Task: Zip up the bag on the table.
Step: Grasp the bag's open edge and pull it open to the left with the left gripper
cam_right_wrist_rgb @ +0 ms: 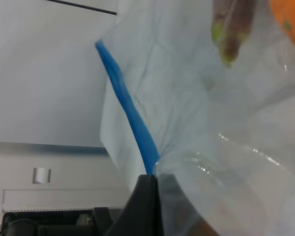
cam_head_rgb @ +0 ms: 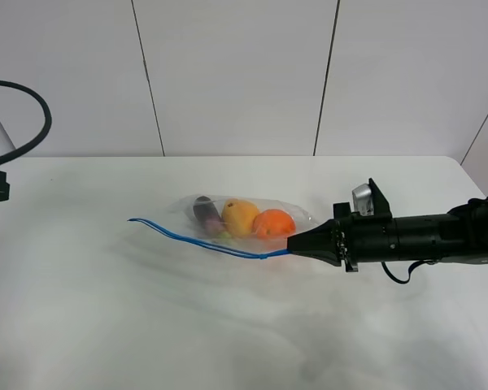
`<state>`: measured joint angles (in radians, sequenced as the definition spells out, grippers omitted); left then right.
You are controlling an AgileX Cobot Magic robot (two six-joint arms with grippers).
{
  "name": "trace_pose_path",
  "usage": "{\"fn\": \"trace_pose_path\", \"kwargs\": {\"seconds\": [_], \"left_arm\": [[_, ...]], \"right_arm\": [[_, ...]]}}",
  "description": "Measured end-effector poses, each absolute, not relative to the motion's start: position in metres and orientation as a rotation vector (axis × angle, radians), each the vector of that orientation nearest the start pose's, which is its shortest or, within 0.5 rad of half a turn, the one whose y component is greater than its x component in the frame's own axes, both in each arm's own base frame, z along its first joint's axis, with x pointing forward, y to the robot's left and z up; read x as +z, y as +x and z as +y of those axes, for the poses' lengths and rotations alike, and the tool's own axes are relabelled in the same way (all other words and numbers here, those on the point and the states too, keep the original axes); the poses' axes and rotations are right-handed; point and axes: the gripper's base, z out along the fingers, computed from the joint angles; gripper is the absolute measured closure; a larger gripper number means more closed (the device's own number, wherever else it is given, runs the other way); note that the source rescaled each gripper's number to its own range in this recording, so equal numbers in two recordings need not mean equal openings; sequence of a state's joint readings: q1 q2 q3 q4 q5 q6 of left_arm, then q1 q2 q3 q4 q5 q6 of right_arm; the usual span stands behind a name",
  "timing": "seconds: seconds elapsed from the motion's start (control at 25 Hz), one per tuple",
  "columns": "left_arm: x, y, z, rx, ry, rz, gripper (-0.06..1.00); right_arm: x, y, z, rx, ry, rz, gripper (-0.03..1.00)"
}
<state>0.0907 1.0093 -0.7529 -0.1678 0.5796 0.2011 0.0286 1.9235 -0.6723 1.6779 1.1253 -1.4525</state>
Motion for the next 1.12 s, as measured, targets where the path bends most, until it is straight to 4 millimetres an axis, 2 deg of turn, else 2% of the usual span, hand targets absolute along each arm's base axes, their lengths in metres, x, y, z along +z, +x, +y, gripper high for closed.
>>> {"fn": "trace_pose_path", "kwargs": {"seconds": [0.16, 0.44, 0.6, 0.76, 0.88, 1.12], "left_arm": [[0.301, 0.2, -0.012, -0.09, 0.133, 2.306, 0.16], [0.301, 0.182, -0.083, -0.257, 0.598, 2.24, 0.16], [0.303, 0.169, -0.112, -0.328, 0.791, 2.15, 0.16], [0.307, 0.159, -0.129, -0.371, 0.898, 2.063, 0.16], [0.304, 0.161, -0.136, -0.374, 0.933, 2.042, 0.16], [0.277, 0.18, -0.153, -0.35, 0.97, 2.123, 0.16]], "right_arm": [[0.12, 0.274, 0.089, 1.55, -0.083, 2.36, 0.96], [0.12, 0.274, 0.089, 1.541, -0.081, 2.365, 0.96], [0.12, 0.274, 0.089, 1.541, -0.081, 2.365, 0.96], [0.12, 0.274, 0.089, 1.541, -0.081, 2.365, 0.96], [0.12, 0.274, 0.089, 1.541, -0.081, 2.365, 0.96], [0.119, 0.274, 0.089, 1.54, -0.081, 2.366, 0.96]]}}
